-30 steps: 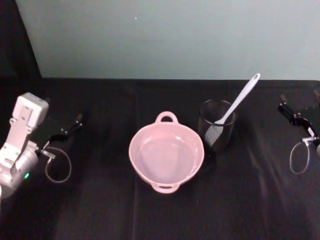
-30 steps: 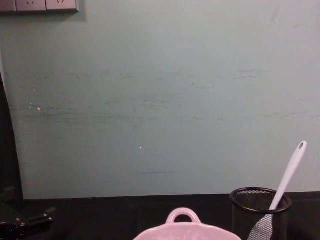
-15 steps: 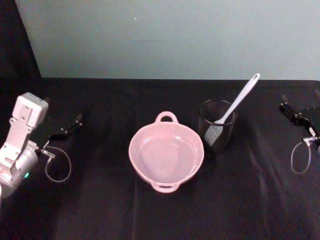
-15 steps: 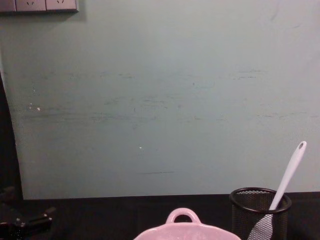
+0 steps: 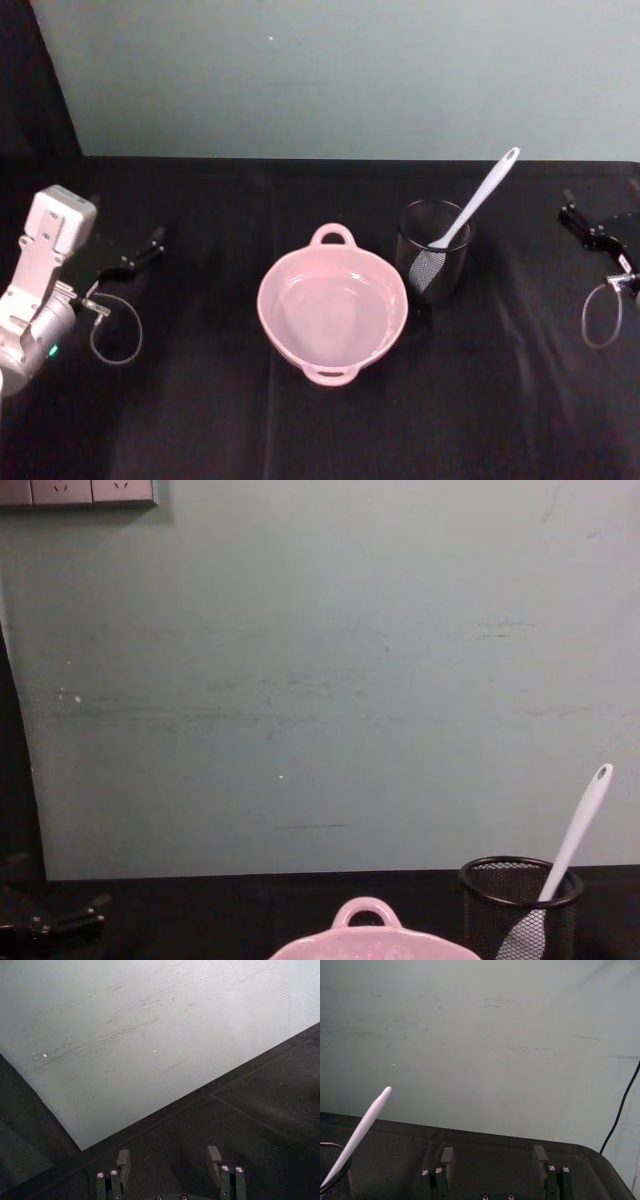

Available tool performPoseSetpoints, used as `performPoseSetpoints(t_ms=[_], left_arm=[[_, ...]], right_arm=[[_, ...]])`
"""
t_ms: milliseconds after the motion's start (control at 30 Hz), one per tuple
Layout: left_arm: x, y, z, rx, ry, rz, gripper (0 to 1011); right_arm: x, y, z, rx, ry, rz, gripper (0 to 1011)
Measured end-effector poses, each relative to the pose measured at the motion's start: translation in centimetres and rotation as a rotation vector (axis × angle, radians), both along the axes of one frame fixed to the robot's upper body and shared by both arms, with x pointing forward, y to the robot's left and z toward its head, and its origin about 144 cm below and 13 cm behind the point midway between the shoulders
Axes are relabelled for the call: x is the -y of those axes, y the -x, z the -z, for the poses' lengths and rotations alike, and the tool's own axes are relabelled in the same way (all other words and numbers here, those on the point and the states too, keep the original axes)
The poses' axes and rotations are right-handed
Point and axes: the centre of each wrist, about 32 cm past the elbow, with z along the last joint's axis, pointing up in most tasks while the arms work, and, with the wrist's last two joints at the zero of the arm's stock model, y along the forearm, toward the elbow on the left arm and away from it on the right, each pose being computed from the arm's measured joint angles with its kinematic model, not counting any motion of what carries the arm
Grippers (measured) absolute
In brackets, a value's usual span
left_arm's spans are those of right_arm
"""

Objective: Use the one hand to pick up the spoon and stir the clear water in the bowl.

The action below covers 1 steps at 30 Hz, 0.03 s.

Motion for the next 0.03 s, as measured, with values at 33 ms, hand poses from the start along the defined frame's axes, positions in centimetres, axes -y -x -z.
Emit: performPoseSetpoints(t_ms=[33], left_arm=[[0.00,0.00,0.00,0.000,0.000,0.000,1011]], right_arm=[[0.00,0.00,0.00,0.000,0.000,0.000,1003]])
